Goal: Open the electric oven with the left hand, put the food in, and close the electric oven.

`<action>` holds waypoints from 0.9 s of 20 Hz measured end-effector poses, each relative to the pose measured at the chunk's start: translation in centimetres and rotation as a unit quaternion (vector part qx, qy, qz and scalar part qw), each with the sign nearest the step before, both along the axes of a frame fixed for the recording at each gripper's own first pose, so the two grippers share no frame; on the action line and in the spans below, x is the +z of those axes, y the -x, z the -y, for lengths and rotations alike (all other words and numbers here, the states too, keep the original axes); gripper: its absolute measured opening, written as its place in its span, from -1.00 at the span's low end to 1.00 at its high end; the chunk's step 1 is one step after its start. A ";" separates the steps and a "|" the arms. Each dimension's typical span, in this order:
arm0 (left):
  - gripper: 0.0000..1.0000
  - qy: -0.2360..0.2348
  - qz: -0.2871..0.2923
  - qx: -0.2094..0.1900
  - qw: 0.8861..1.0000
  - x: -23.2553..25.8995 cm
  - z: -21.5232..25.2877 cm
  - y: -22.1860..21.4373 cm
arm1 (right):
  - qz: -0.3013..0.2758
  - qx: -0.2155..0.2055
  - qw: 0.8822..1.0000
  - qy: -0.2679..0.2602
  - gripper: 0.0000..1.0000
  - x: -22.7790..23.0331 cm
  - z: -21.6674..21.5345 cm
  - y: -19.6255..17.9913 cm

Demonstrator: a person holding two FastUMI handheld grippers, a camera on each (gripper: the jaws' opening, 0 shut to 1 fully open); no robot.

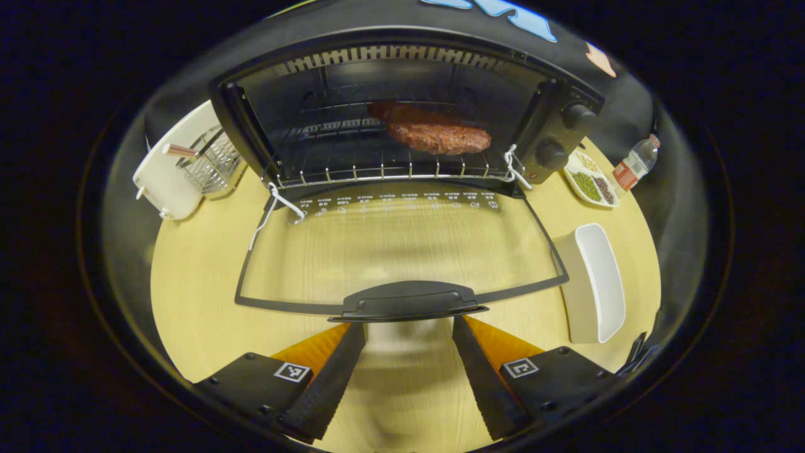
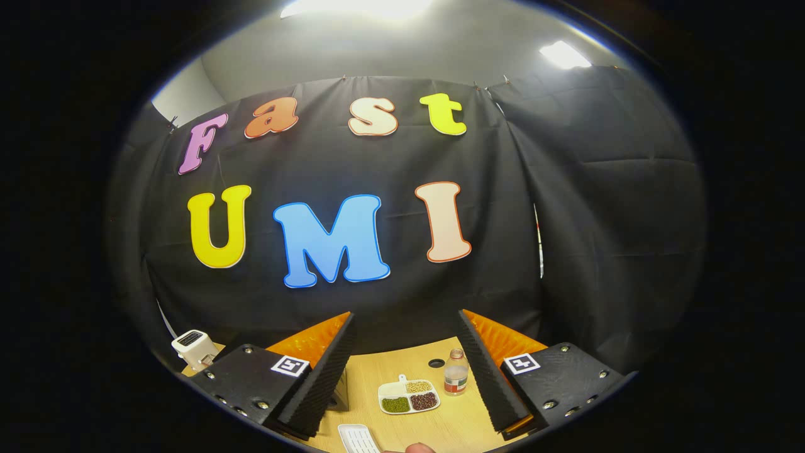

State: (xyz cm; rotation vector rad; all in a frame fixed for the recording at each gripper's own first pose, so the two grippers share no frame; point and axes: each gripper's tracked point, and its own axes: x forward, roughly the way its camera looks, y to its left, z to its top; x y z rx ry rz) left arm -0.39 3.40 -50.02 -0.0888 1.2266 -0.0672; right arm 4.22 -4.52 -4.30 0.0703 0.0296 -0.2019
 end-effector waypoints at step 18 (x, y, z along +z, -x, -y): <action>0.83 0.022 0.126 0.034 0.991 7.5 -1.2 -1.6 | 0.000 0.024 1.000 -0.002 0.94 0.4 -1.5 -0.1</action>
